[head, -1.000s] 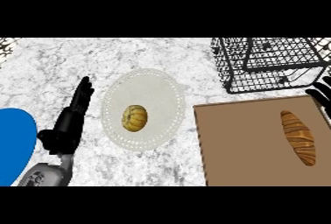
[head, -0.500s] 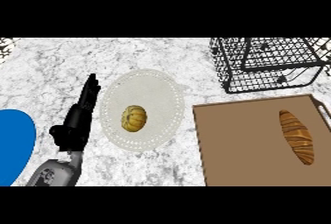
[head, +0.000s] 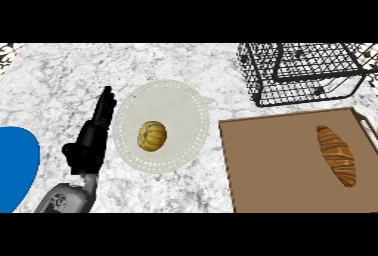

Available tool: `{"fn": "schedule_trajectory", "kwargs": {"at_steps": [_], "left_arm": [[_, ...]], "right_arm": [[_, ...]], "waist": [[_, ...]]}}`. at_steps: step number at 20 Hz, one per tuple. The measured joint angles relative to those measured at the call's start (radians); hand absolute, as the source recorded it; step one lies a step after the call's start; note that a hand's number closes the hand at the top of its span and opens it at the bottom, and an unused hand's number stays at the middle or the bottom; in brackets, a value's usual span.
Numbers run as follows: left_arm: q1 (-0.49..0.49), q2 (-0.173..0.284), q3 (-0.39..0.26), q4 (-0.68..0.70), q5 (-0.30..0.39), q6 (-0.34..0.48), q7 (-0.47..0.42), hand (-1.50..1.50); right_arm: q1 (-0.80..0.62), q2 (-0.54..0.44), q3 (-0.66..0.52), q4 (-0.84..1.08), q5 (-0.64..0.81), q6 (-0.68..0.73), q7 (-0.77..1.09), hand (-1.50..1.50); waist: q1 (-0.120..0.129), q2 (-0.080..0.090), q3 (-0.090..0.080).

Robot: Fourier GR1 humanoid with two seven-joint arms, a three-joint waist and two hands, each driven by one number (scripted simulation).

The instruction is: Pick the croissant from the tray and place it in the tiered basket

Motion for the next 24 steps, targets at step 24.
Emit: {"fn": "schedule_trajectory", "kwargs": {"at_steps": [24], "left_arm": [[-0.026, -0.023, 0.002, 0.003, -0.036, -0.005, 0.025, 0.0]], "right_arm": [[0.11, 0.232, 0.005, -0.557, 0.641, 0.05, -0.077, -1.5]], "waist": [[0.014, 0.004, -0.002]]}}
